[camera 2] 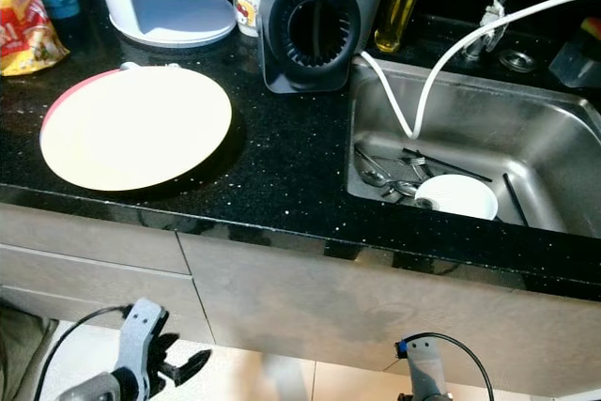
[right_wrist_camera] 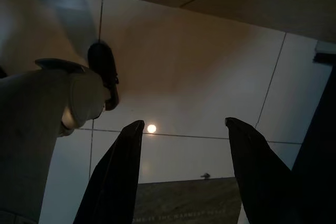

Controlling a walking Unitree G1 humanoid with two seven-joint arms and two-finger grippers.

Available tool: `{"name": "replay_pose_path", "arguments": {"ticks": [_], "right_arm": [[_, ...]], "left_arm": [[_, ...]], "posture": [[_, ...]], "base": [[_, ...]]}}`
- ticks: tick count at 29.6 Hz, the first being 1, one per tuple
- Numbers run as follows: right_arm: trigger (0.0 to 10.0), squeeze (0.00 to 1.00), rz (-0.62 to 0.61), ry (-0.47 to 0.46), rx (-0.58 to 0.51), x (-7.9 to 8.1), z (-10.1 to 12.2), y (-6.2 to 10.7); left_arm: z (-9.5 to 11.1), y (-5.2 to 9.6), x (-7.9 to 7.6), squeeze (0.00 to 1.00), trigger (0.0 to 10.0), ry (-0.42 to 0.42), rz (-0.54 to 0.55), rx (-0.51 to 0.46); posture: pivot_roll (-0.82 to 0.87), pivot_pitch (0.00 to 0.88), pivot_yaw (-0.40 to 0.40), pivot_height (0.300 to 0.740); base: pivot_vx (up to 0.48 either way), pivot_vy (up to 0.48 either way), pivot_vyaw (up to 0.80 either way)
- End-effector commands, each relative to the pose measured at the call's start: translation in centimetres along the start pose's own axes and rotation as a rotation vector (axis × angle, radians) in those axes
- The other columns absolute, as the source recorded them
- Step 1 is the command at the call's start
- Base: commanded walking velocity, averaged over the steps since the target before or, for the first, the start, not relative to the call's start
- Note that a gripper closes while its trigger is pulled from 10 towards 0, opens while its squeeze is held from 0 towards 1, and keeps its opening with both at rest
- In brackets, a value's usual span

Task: Kitchen organization

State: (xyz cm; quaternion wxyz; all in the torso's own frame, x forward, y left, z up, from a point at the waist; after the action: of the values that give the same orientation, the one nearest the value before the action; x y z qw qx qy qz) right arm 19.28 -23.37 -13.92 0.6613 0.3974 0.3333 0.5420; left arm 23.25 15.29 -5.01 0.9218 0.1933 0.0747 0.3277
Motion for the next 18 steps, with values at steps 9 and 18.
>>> {"name": "replay_pose_path", "arguments": {"ticks": [9, 18], "right_arm": [[10.0, 0.0, 0.0, 0.031, 0.042, -0.5, -1.6, 0.2], [10.0, 0.0, 0.015, 0.047, 0.05, 0.0, -1.8, 0.1]], "left_arm": [[7.8, 3.5, -5.4, 0.0, 10.0, -0.253, -0.494, -0.134], [14.9, 6.9, -7.5, 0.0, 10.0, -0.492, -0.671, -0.188]], "posture": [[0.2, 0.09, -0.091, 0.74], [0.21, 0.1, -0.09, 0.74]], "base": [[0.0, 0.0, 0.0], [0.0, 0.0, 0.0]]}}
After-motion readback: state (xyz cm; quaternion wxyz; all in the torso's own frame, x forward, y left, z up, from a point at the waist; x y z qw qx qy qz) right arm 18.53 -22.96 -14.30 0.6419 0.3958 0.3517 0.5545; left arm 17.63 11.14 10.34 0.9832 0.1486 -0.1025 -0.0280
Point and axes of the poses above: a point about 5 cm out from each wrist's last joint towards the gripper, its own y axis pointing back from the gripper into the wrist, its own z axis along the axis of the wrist's last joint, x = y × z, the point moved 6 cm from there along -y, pointing out of the wrist towards the gripper, and after that the axes turned 14 degrees about -y, right-handed, at the moved point
